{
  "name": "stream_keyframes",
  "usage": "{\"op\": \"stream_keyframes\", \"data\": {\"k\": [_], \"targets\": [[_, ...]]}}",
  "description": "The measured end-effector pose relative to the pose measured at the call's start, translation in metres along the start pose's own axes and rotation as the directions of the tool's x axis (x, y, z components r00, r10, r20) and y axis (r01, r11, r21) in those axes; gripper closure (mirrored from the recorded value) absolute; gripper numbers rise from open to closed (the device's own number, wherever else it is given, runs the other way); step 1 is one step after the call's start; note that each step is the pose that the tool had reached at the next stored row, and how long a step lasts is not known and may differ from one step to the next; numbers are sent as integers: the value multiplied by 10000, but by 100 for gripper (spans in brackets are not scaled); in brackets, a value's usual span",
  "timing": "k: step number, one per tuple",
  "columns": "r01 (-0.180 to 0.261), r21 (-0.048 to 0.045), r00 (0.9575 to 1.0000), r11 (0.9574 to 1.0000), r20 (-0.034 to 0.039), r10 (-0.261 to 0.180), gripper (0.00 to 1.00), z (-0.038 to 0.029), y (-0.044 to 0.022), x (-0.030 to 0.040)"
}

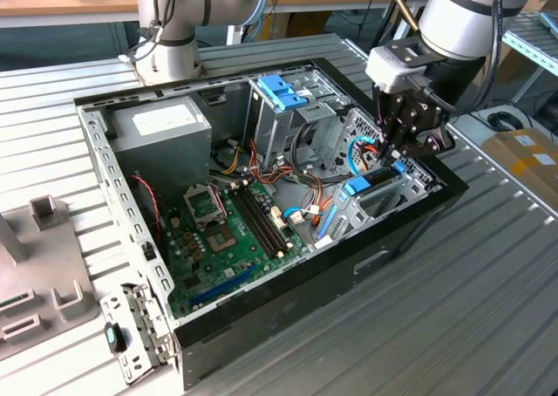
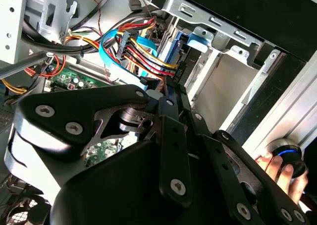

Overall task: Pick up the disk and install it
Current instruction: 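Insert the first disk wire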

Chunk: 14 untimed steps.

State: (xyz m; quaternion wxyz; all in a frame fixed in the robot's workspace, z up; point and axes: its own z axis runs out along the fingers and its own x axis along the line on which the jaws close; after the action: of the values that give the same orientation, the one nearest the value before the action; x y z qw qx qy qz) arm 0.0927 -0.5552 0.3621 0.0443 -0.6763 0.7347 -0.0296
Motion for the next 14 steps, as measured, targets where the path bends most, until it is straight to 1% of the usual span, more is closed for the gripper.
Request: {"op": "stream_keyframes", "data": {"k": [11,12,13,14], "targets": [[1,4,10000,10000,-2,-1,84,0,0,-1],[1,75,10000,10000,6,-1,84,2,0,-1],[4,260,10000,9997,20,-5,84,4,0,-1],[7,506,10000,9987,42,-9,84,7,1,0]]}}
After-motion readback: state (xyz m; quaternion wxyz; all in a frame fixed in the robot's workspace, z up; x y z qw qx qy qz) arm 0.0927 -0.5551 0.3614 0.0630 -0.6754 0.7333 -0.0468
